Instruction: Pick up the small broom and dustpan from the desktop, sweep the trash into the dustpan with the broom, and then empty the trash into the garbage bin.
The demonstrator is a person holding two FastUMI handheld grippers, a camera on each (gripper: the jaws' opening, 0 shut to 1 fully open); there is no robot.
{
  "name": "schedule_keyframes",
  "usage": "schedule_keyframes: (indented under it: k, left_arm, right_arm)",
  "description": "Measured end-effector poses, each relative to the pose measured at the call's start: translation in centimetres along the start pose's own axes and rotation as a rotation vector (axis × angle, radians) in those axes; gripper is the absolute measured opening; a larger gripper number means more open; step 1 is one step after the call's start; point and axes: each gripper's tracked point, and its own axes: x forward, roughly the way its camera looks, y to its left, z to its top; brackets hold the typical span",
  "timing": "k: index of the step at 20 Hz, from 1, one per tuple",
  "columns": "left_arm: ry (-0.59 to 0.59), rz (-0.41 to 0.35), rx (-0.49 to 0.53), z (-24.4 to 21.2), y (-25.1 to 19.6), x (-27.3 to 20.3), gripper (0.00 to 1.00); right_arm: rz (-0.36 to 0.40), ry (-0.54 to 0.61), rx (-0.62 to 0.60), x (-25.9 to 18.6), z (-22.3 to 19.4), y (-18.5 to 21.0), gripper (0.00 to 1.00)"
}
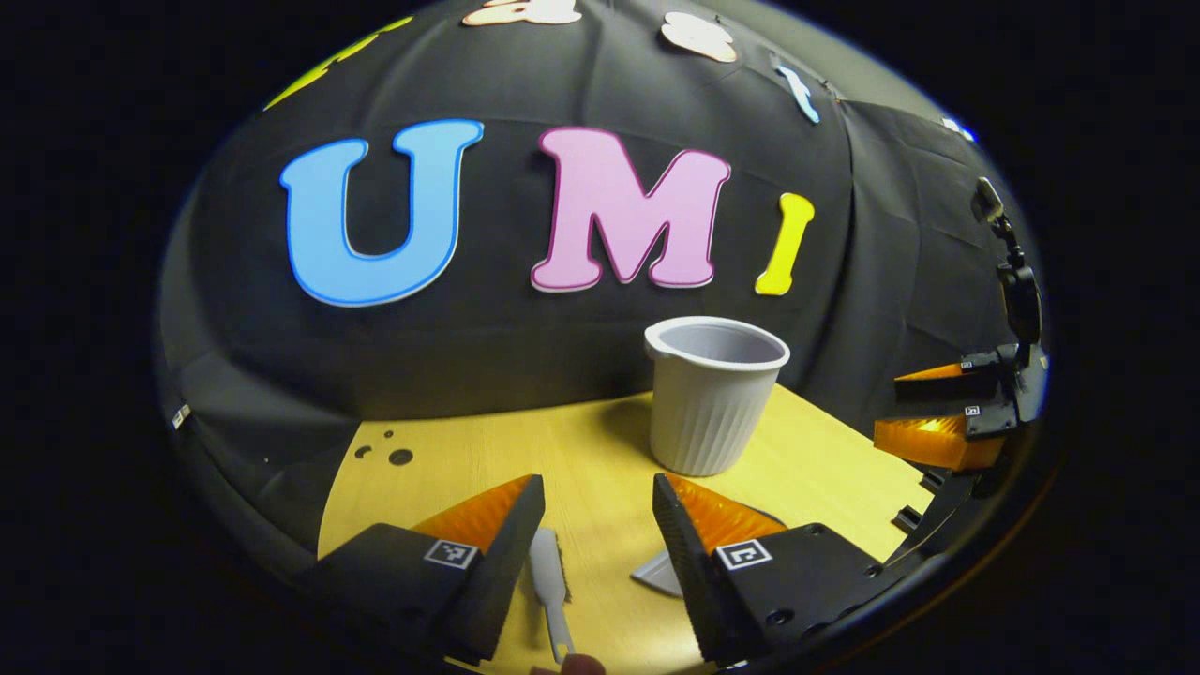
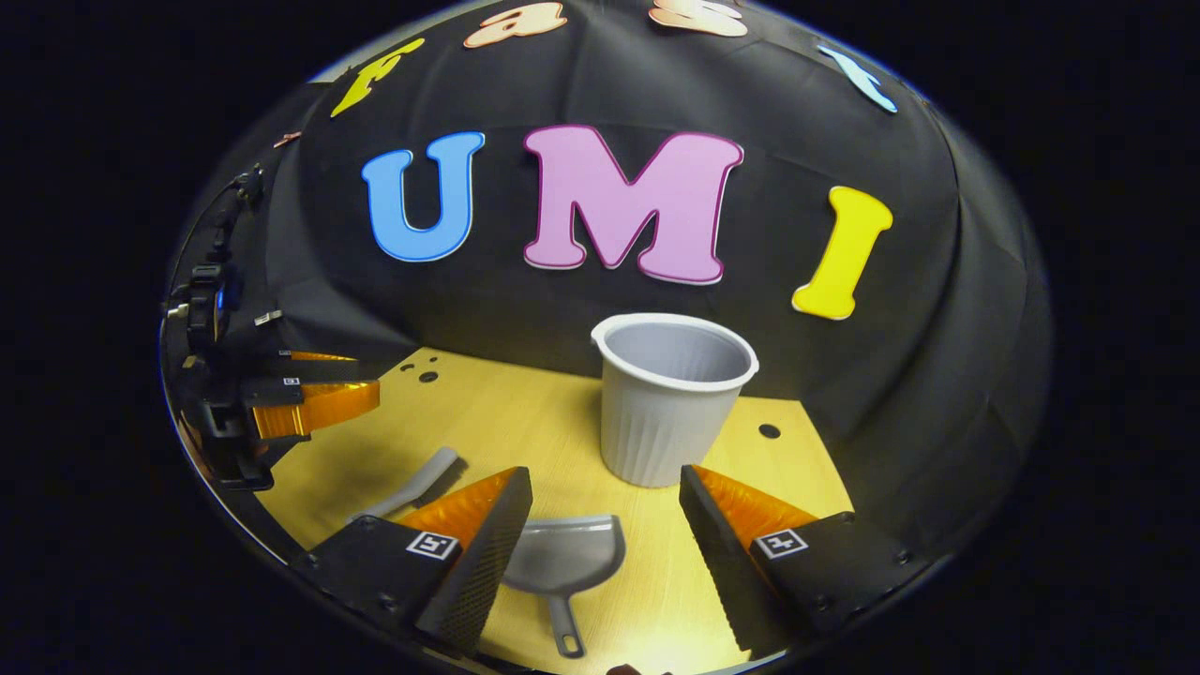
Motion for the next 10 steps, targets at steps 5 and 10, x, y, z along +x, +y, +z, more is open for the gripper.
schedule_keyframes:
  k: [5,10]
  left_arm:
    - [-0.096,-0.001,0.024,2.9,-1.3,-0.9,0.9]
    - [-0.104,0.012,0.026,4.2,-1.2,-0.8,0.9]
  right_arm:
    - [-0.06,-0.112,-0.024,-1.0,3.1,0.0,0.98]
    - [-0.058,-0.15,0.02,-0.9,4.3,0.0,0.98]
